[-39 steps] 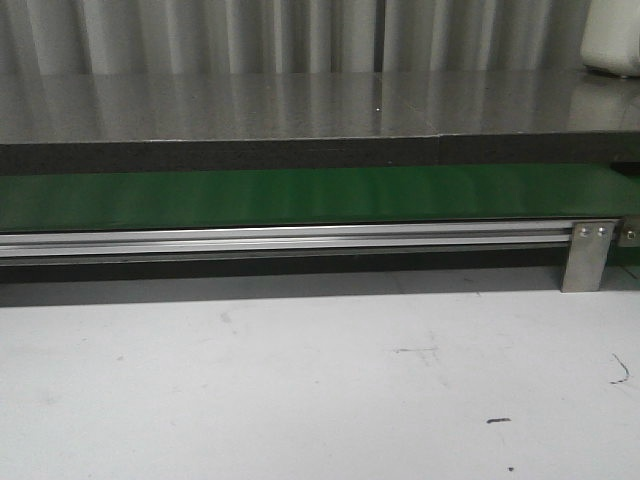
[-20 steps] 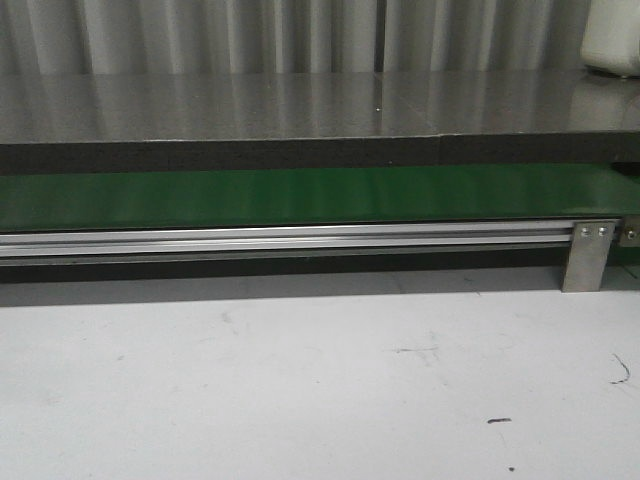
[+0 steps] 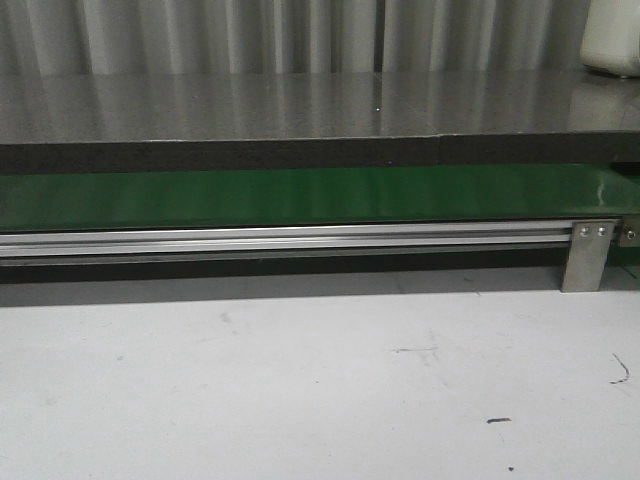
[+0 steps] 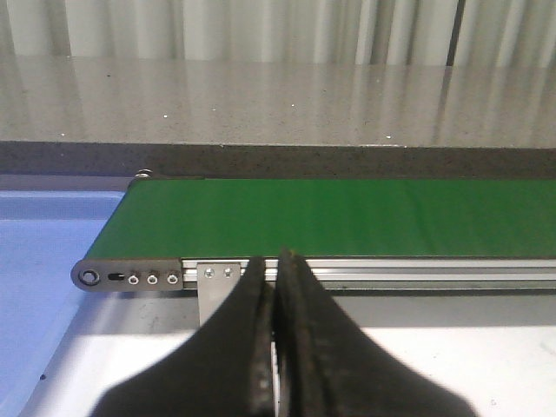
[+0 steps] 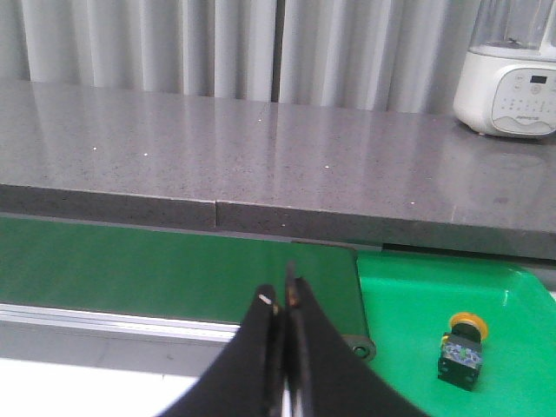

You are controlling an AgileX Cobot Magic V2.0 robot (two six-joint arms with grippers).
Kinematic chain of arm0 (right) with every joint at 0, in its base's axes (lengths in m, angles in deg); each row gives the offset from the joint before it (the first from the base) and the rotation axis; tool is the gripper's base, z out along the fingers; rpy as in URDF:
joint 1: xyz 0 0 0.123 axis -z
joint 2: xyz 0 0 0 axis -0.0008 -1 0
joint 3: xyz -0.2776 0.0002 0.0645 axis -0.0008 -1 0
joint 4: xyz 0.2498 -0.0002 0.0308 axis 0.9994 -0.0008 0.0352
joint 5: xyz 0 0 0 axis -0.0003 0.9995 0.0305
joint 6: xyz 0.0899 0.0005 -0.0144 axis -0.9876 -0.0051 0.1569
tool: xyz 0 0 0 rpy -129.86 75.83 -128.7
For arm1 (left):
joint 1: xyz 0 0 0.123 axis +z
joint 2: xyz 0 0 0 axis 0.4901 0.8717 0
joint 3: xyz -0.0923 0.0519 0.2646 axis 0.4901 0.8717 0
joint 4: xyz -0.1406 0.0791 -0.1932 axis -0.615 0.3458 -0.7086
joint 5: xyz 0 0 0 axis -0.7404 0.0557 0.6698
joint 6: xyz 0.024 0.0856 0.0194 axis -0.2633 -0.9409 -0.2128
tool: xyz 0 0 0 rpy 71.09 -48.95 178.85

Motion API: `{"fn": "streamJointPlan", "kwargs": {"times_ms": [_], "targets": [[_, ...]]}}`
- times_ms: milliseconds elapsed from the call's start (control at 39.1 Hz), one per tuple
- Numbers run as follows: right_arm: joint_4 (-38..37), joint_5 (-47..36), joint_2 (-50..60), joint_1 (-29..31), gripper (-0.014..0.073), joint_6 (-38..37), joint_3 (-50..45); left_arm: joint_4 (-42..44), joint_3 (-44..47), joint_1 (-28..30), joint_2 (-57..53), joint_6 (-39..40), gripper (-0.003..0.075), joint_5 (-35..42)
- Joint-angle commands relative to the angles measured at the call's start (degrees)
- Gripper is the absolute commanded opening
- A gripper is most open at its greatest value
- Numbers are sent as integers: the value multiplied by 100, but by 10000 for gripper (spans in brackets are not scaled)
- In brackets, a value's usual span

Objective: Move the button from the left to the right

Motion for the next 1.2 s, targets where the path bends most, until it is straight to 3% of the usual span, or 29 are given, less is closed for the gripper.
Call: {"fn": "streamJointPlan", "kwargs": {"times_ms": [0, 588, 996, 1175], "targets": [[5, -431, -78, -20, -67, 63, 147, -7, 170, 2, -107, 51, -21, 506], [5, -437, -78, -20, -67, 63, 120, -7, 170, 2, -107, 51, -21, 506], [5, -475, 537, -182, -67, -398, -1635, -7, 170, 2, -107, 51, -21, 506], [5, -182, 832, -176, -67, -398, -1615, -7, 170, 2, -97, 51, -21, 506]]}}
